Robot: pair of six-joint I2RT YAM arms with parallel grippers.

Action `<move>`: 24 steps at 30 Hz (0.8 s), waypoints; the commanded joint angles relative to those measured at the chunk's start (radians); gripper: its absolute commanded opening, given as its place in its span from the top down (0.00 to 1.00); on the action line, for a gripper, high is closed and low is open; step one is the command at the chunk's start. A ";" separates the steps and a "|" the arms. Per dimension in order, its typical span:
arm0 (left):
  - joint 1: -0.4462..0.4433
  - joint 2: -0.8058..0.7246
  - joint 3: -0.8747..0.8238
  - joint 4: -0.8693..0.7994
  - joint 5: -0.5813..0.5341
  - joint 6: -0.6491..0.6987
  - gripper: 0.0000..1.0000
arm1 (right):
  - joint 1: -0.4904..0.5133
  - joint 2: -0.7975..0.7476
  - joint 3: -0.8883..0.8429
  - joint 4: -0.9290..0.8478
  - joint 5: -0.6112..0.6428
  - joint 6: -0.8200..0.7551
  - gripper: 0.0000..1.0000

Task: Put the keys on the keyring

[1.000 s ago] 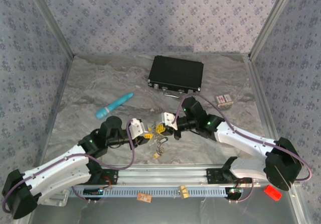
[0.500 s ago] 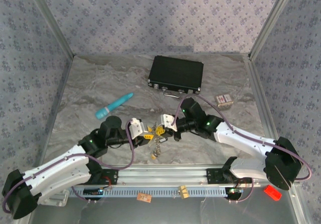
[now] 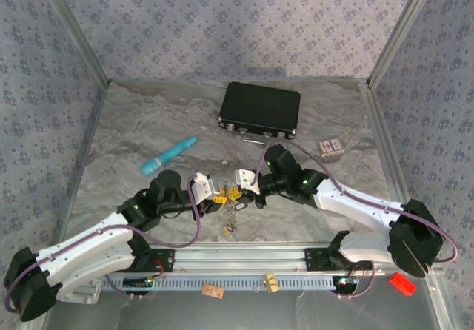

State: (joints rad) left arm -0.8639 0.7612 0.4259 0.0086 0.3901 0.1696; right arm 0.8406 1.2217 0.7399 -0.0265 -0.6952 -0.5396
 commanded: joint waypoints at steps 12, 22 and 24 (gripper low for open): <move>0.005 0.016 0.037 0.041 0.058 0.005 1.00 | 0.018 0.021 0.052 0.025 -0.013 -0.017 1.00; 0.005 0.011 0.075 -0.027 -0.023 -0.111 1.00 | -0.022 -0.009 0.034 -0.023 0.105 -0.002 0.65; 0.003 0.015 0.099 -0.063 -0.052 -0.184 1.00 | -0.043 -0.039 0.022 -0.046 0.143 0.002 0.63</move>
State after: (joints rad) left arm -0.8619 0.7757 0.4576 -0.0368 0.3759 0.0959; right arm 0.8219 1.2297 0.7513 -0.0380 -0.6170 -0.5415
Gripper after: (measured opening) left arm 0.044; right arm 0.368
